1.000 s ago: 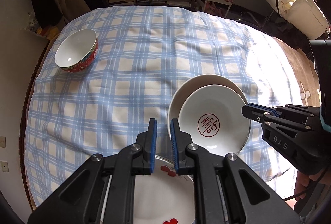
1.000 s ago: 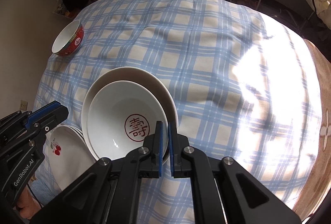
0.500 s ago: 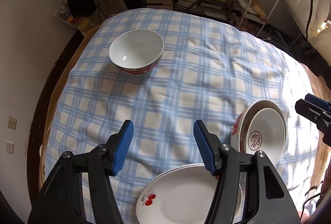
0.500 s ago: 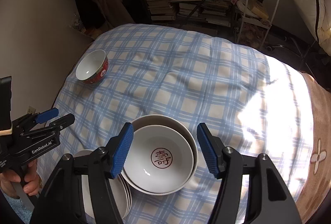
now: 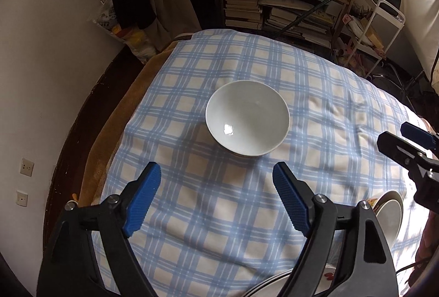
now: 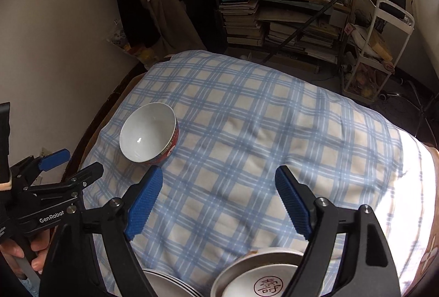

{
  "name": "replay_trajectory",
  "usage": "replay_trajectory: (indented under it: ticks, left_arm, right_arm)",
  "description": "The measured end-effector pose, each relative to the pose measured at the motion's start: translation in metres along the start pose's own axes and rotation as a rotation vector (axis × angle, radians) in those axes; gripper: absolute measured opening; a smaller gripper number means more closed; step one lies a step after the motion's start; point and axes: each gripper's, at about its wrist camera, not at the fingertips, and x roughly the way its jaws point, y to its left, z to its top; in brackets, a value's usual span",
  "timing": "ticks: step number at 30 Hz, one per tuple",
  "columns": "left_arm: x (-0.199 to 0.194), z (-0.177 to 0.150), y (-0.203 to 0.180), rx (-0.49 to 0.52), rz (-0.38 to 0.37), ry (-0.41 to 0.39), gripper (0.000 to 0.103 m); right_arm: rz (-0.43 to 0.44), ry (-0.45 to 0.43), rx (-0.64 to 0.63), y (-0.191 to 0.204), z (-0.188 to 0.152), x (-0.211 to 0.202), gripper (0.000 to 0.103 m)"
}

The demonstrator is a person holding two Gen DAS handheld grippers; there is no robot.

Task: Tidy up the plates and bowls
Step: 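Move both tools toward a red-patterned rice bowl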

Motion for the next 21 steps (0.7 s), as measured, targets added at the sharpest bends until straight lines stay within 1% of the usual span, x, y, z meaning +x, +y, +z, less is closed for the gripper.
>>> replay_trajectory:
  ticks: [1, 5, 8, 13, 19, 21]
  left_arm:
    - [0.003, 0.005, 0.003, -0.004, -0.003, -0.002, 0.087]
    - [0.021, 0.021, 0.014, -0.019, -0.029, -0.005, 0.087]
    - [0.041, 0.03, 0.02, -0.018, -0.042, 0.013, 0.087]
    - [0.073, 0.034, 0.027, -0.021, -0.049, 0.048, 0.087]
    - [0.105, 0.034, 0.035, -0.046, -0.057, 0.097, 0.087]
    - [0.113, 0.032, 0.036, -0.052, -0.052, 0.112, 0.087]
  right_arm:
    - [0.004, 0.011, 0.002, 0.004, 0.004, 0.008, 0.089]
    - [-0.001, 0.038, -0.007, 0.019, 0.017, 0.036, 0.089]
    - [-0.006, 0.056, 0.001, 0.026, 0.025, 0.056, 0.089]
    - [-0.002, 0.087, 0.054, 0.032, 0.027, 0.083, 0.089]
    - [-0.006, 0.117, 0.055, 0.04, 0.032, 0.109, 0.089]
    - [-0.026, 0.125, 0.051, 0.043, 0.034, 0.117, 0.089]
